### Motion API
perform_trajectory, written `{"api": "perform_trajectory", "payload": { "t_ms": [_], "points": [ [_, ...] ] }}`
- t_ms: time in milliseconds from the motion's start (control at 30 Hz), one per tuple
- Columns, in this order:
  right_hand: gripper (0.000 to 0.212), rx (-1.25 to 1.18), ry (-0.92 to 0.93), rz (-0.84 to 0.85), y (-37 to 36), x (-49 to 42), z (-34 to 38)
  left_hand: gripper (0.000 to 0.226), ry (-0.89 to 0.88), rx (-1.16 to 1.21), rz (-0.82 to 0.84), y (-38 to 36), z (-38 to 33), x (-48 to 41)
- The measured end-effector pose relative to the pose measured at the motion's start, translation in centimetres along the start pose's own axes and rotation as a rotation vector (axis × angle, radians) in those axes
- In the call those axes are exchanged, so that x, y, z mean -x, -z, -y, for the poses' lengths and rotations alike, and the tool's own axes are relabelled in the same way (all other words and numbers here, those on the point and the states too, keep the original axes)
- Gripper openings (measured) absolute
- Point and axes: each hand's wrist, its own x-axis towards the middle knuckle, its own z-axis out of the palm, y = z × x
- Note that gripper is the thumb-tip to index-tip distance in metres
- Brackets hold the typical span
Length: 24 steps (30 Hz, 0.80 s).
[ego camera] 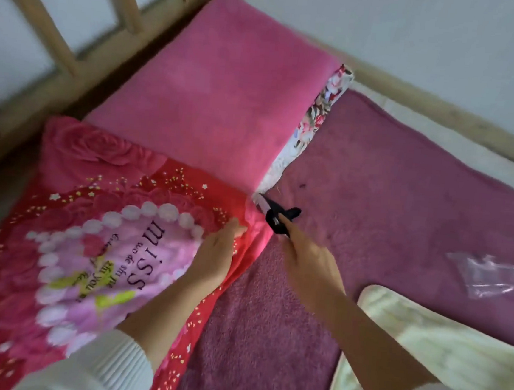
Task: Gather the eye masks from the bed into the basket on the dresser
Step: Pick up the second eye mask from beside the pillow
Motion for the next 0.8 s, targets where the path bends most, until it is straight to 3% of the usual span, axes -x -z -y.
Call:
{"api": "perform_trajectory", "payload": {
  "t_ms": [33,100,167,300,467,600,800],
  "points": [
    [0.046,0.020,0.051,0.029,1.1,1.6,1.2,0.050,0.196,0.229,0.021,0.0,-1.6,1.3],
    [0.047,0.007,0.144,0.081,3.3,5.1,3.7,0.057,0.427,0.429,0.101,1.0,-3.3,4.7],
    [0.045,-0.036,0.206,0.146,5.3,8.7,6.2,0.059,0.523,0.487,0.177,2.6,-4.3,8.6],
    [0.035,-0.087,0.224,0.278,8.6,15.9,11.5,0.032,0.582,0.569,0.256,6.0,-5.4,16.6],
    [0.004,-0.208,0.106,0.348,11.3,23.3,17.1,0.052,0.465,0.402,0.339,9.8,-5.1,25.7],
    [0.016,-0.450,-0.120,0.298,13.1,27.5,19.6,0.032,0.347,0.374,0.347,12.1,-5.0,32.2],
    [0.016,-0.381,-0.166,0.133,14.5,33.6,21.6,0.021,0.138,0.322,0.297,13.8,-5.3,42.1]
  ]
}}
